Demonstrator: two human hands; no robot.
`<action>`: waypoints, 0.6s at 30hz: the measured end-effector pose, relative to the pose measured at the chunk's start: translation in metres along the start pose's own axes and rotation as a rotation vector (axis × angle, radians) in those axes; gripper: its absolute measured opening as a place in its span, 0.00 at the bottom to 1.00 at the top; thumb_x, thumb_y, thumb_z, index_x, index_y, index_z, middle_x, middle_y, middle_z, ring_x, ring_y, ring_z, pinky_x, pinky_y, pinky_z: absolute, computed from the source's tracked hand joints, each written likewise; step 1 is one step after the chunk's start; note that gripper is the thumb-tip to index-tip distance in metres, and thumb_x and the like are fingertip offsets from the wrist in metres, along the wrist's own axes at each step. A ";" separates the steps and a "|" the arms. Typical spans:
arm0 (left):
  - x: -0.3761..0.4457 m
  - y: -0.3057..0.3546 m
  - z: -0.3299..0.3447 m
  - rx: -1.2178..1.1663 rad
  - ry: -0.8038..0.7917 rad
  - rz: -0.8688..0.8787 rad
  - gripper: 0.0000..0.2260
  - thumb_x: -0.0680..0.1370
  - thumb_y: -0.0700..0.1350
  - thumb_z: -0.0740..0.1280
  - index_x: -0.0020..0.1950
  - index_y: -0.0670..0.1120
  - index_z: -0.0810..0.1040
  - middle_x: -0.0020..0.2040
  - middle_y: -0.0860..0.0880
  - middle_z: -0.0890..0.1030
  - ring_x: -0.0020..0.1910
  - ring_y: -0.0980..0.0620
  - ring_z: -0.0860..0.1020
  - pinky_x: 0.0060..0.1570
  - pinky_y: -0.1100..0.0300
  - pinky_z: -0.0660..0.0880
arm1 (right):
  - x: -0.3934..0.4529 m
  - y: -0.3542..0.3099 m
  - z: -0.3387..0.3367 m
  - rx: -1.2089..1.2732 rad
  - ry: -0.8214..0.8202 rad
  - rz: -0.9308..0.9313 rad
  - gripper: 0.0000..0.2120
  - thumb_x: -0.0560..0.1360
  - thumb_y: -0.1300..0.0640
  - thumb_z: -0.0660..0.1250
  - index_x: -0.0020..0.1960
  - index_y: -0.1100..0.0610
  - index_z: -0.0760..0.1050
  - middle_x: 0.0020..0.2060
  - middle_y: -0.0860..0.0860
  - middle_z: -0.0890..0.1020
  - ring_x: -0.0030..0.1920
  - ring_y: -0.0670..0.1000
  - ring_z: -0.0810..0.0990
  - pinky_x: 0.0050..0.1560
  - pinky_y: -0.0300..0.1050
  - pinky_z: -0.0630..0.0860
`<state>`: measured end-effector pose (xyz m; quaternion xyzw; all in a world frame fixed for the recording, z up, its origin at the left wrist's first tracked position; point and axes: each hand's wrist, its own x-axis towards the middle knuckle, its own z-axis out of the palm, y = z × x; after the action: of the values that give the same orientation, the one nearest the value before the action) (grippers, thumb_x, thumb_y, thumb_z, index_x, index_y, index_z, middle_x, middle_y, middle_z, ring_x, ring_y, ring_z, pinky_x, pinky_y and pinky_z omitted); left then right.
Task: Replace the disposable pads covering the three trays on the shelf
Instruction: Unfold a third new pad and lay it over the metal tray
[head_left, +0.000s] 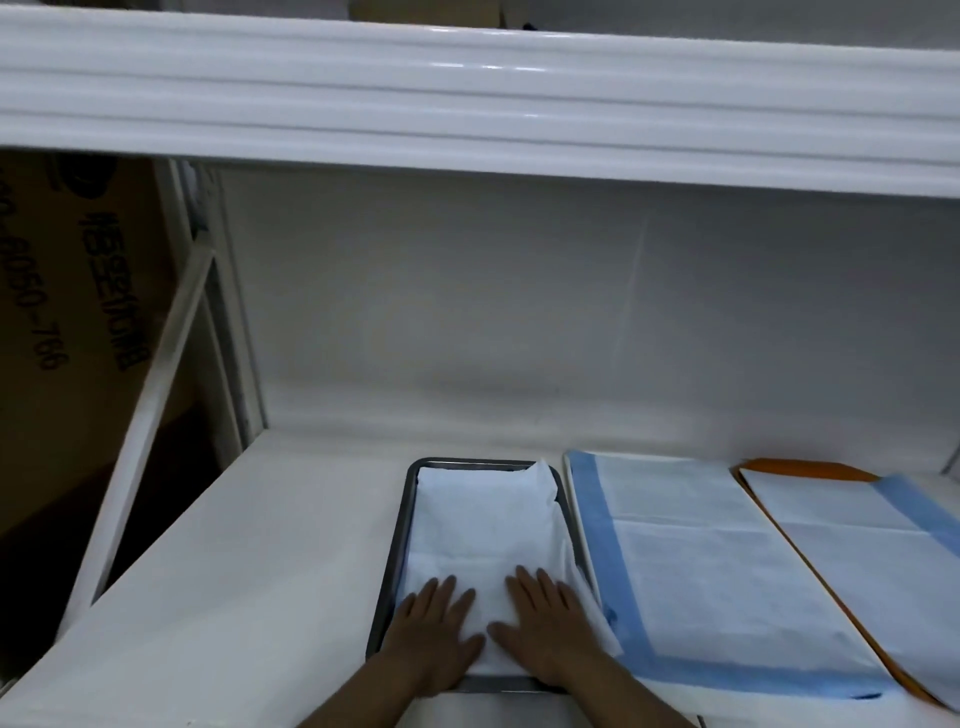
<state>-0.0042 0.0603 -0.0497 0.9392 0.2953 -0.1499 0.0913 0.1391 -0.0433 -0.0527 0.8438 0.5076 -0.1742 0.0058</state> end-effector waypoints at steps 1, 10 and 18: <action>0.000 -0.001 0.001 -0.014 -0.004 -0.021 0.30 0.81 0.62 0.46 0.78 0.52 0.40 0.78 0.49 0.37 0.77 0.49 0.36 0.75 0.51 0.38 | -0.001 -0.002 0.002 0.017 0.000 0.015 0.50 0.66 0.23 0.35 0.78 0.53 0.39 0.77 0.48 0.39 0.77 0.50 0.37 0.75 0.49 0.36; -0.002 0.002 0.003 -0.145 0.303 -0.057 0.24 0.80 0.48 0.52 0.76 0.44 0.60 0.76 0.44 0.59 0.76 0.47 0.57 0.74 0.54 0.54 | 0.005 -0.010 0.002 0.359 0.207 0.038 0.26 0.81 0.49 0.54 0.77 0.54 0.54 0.77 0.49 0.54 0.76 0.50 0.52 0.75 0.42 0.49; -0.028 -0.020 -0.017 -0.133 0.567 0.112 0.17 0.49 0.41 0.79 0.33 0.57 0.82 0.39 0.56 0.83 0.37 0.56 0.82 0.40 0.64 0.77 | -0.031 -0.007 -0.029 0.243 0.079 -0.286 0.13 0.78 0.57 0.64 0.59 0.57 0.80 0.60 0.50 0.79 0.59 0.50 0.77 0.61 0.43 0.73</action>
<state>-0.0344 0.0662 -0.0257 0.9504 0.2658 0.1433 0.0744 0.1287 -0.0607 -0.0147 0.7638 0.5973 -0.2002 -0.1407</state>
